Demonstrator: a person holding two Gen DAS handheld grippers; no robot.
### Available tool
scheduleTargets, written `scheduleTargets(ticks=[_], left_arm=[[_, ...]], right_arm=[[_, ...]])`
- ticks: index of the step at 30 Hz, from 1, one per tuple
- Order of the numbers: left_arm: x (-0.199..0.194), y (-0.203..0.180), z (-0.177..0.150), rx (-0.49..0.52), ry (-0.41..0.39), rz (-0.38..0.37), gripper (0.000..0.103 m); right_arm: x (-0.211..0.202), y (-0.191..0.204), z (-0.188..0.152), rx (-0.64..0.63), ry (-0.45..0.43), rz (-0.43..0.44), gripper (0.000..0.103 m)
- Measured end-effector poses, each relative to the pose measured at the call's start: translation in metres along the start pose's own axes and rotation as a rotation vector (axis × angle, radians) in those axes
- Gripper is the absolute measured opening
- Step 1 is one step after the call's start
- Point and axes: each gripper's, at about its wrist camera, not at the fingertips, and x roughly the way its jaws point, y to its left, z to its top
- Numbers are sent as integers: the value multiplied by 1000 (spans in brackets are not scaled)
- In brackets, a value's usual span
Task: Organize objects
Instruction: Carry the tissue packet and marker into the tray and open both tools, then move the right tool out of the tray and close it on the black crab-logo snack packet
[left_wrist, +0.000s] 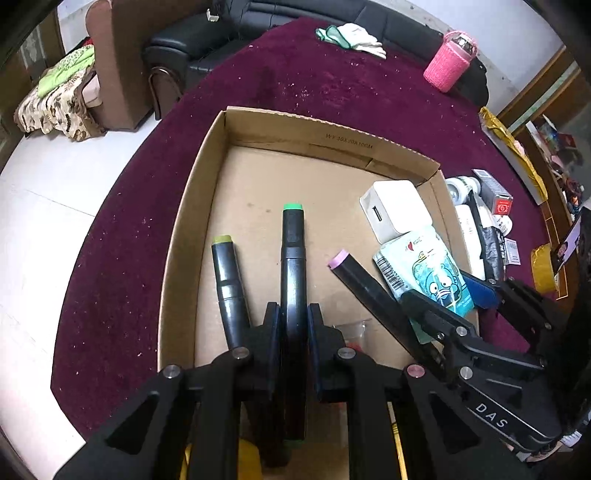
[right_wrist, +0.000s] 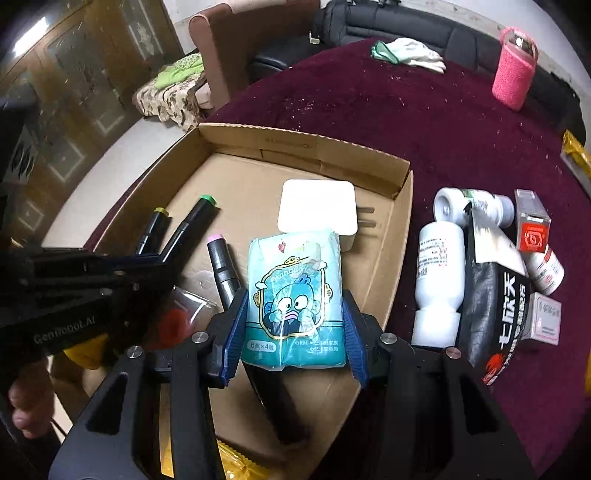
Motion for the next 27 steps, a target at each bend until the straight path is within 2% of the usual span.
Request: scheduleTargets(ticks=[7,10,14,15,16,18,22,25,27], left_arm=[[-1,-2,-6,-18,-9,11,14],[-4,-1,-11,-33,-21,-8,14],[-14,-3,-24,-48,-59,1,14],[-16,-5,-29,-56,-65,6,14],[-18,-6,-32,-64,-68,13,14],[-26,-14,-40,-61,-98,5,15],[-33,-40,-54,-9,-119,-29,15],[-31,-60,-59,25,-106,-34,15],[-27,-72,-62,43,-85,-51,15]], right_arm=[[-1,0,-7,2,-20,52,51],[-6,-1,-10,13,-38,69,51],[-21,-8,-24,37,-114,117,52],[-24,-10,-27,50,-131,124,58],[-30,-13,-32,68,-157,140,59],[-39,-16,-40,84,-171,169,59],[-63,-21,-70,84,-208,164,58],[-78,-38,-93,114,-227,199,58],[-83,-49,-102,129,-229,190,58]])
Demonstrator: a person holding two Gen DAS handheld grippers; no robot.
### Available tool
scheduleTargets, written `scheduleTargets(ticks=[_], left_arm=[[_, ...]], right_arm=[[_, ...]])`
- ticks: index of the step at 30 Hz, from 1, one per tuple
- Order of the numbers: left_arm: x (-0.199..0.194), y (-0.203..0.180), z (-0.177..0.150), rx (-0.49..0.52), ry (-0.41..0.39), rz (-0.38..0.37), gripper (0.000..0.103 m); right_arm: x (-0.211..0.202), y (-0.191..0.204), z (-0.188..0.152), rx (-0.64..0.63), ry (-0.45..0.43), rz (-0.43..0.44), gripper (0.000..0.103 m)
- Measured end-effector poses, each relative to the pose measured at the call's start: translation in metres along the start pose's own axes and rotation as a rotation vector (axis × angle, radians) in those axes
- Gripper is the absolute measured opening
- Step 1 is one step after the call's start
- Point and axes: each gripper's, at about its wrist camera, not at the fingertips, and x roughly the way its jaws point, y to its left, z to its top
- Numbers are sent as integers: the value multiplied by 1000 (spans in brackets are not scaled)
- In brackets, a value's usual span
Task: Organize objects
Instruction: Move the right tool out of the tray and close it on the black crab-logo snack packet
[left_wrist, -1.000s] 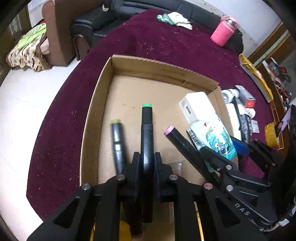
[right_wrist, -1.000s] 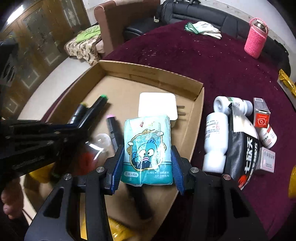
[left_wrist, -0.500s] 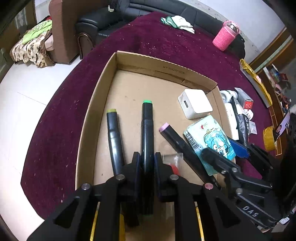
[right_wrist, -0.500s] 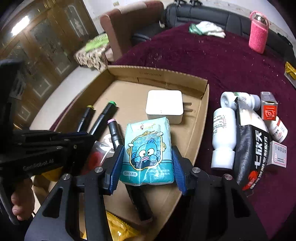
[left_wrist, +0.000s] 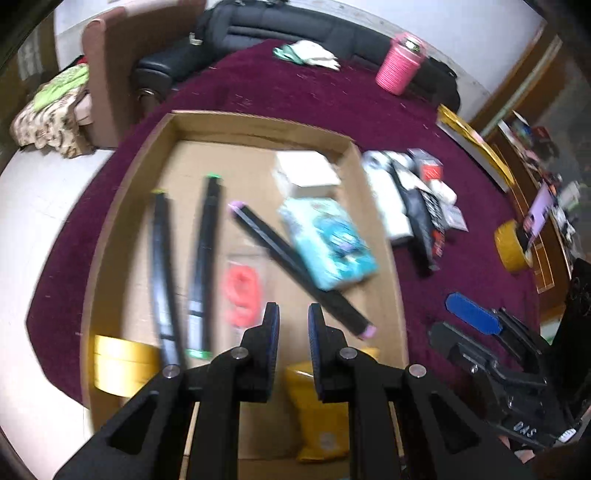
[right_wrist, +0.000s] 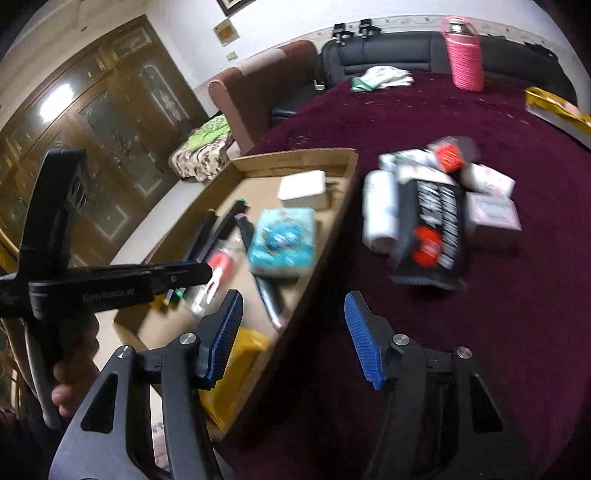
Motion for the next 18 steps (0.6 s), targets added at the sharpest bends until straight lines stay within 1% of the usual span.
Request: scheduleTargets(ticks=[3,5,7,9,11,13,16,17,18], left_arm=[[6,-17,-3,2,25,-53,15],[8,-29,-5,25,28,-45,15],[9,-40,-7,54,29,-59,15],[8,-45,-8,56,24,-80,15],[7,-46,-7,45,18,-107,15],[9,-47,-7,40,26,-112,15],[9,-47,-8,49,13,-115,16],[8,-45,-8,47,9,-115,23],[7,-42,-9,41,4,-119,34]], right_arm=[[-11,-21,-6,41,-6,-18,58],[-17,-37,-8,75,-9,-27,58],[-20,-50,-7,104,-12,-29,58],[-21,-59,-4,122,-13,-37,58],[-17,-68,1,147,-4,-43,58],[-11,-72,11,164,-10,-51,58],[1,-73,27,142,-13,-103,59],[5,-74,32,134,-9,-114,59],[9,-75,36,122,2,-126,59]])
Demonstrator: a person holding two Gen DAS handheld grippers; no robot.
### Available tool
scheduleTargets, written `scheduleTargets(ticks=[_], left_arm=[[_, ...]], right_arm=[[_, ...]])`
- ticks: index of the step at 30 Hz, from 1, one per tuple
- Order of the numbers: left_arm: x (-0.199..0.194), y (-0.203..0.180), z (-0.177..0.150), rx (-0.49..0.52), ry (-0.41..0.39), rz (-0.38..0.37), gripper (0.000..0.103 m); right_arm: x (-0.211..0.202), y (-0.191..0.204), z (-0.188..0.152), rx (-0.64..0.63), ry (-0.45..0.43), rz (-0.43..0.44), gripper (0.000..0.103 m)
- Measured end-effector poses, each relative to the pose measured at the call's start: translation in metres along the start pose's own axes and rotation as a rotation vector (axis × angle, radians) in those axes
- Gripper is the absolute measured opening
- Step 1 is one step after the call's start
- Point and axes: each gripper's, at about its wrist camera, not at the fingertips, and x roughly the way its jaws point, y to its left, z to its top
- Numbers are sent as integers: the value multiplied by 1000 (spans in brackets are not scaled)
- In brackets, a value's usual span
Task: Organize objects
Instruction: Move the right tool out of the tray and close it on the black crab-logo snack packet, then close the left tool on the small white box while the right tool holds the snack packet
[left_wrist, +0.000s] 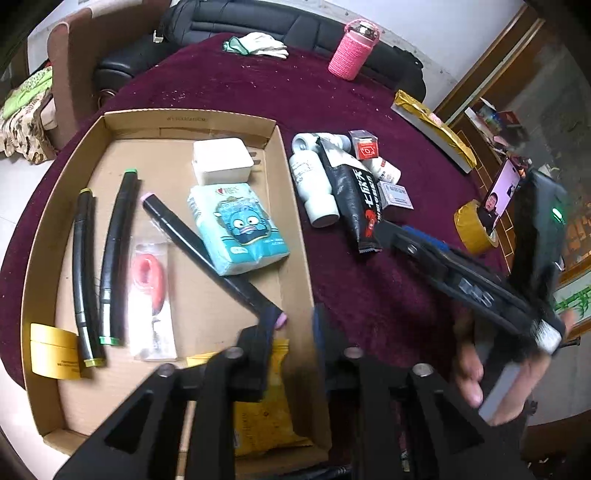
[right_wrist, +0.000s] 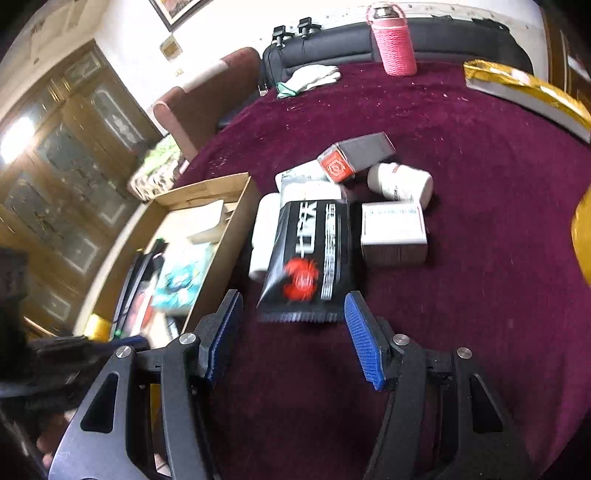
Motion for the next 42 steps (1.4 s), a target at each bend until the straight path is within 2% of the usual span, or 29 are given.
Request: scheduleTargets(ticks=[2,5,7,12,14,18,26,30,32,35,37,40,42], left_arm=[[-4,7,-1,-23,-17,2,49],[-13,19,-1,-54,-56,8,55],[-17,24,0,-61,-69,-5,55],[-22,22,-4,-57,-78,-46,56],[-22,18,-6,-41,-75,-42,56],[-19,14,-5,-38,-64,-37,56],[-12,-13,3,0,-49,-38,56],[0,-36,8,53,-18,-40,56],[8,-48,13,79,8,-46,56],[15,-67,23,99,57,-103,56],[18,-79,32,132,66,-101,56],[25,-100,46,202,68,-79,56],[30,-110,54,236,67,-106,56]], right_arm=[[10,-1,9,-15,11,-46,59],[19,-3,19,-12,15,-64,59],[25,-4,25,-8,19,-90,59],[42,-2,33,1,42,-71,59],[43,-10,30,52,51,-24,55],[30,-17,16,95,33,8,47],[-14,-16,-44,72,42,40,45],[-42,-22,-70,62,17,-24,45],[-53,-26,-79,45,-11,-99,45],[-64,-41,-88,75,-34,-153,45],[-68,-52,-89,94,-47,-190,45],[-72,-66,-87,126,-54,-167,45],[-74,-69,-86,117,-61,-186,45]])
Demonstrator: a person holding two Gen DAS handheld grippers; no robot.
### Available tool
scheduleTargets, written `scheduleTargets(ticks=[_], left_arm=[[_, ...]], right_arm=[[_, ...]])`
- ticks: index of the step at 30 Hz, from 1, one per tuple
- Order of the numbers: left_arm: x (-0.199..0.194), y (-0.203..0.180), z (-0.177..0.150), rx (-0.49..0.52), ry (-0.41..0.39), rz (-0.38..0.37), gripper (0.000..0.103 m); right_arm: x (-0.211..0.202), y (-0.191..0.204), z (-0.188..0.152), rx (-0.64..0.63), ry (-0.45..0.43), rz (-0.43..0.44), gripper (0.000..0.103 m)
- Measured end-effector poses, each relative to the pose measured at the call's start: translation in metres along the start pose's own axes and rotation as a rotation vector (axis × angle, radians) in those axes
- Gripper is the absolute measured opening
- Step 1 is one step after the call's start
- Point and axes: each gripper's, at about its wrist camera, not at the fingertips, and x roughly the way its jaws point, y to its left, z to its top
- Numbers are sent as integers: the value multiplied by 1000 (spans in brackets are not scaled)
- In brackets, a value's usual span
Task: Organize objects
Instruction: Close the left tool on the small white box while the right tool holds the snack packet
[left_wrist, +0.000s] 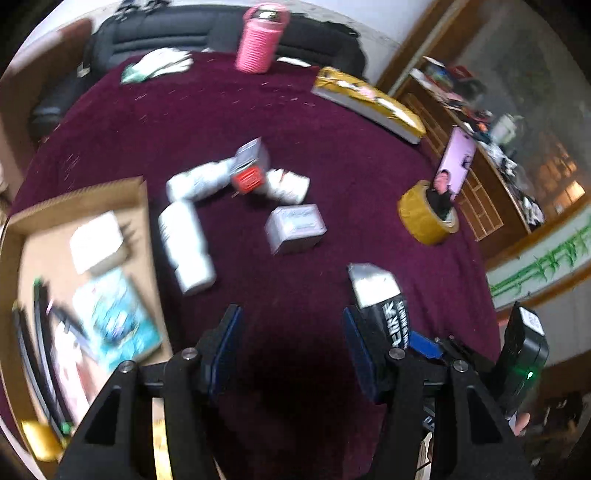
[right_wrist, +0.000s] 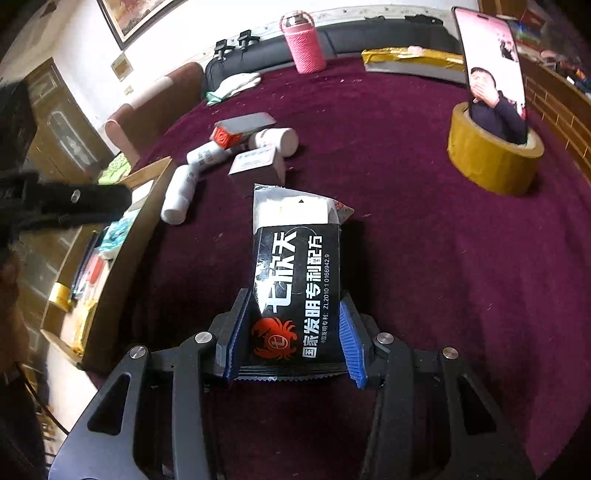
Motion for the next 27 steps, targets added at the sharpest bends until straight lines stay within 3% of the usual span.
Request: scheduleTargets(ticks=[4,9,12,18,24,27], left_arm=[[18,-3,19,16,22,-74,56],[51,5,46,-44,88,-8,56],[62,-2,58,48,83,58,56],[78,-15,73,204,73,77,56],[97,-21,81,318,87,61,56],[105,-18,80,301,137,24,56]], right_arm=[[0,-9,6,15,-7,21,45],[6,-18,8,38,-4,41,45],[8,-20,8,53,-4,57,45],[9,-24,11,60,-6,78,45],[11,-29,13,82,-8,98,45],[11,-29,13,80,-12,94,45]])
